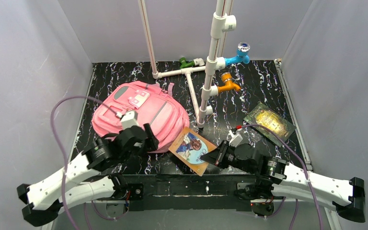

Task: Pack the student bag
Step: Pick up the book from the center of the board.

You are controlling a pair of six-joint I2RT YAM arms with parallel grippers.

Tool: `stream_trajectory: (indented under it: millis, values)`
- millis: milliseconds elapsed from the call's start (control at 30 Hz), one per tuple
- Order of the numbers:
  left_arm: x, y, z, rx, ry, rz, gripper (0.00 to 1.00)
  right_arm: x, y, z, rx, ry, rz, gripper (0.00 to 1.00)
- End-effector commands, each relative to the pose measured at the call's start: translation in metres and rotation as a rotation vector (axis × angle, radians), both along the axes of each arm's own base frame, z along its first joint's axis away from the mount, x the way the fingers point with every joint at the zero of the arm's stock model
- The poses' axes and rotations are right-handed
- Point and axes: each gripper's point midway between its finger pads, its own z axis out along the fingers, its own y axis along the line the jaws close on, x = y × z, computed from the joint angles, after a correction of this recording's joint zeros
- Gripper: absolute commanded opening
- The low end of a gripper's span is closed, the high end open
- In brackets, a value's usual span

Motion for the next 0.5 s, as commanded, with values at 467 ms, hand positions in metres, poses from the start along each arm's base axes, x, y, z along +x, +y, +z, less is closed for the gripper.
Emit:
stream_trajectory:
  millis: [467]
  values:
    - [0.103,-0.066,-0.030,0.824,-0.146,-0.447,0.72,-0.020,0.004,0.024,-0.092,-0.049,0.160,0.01]
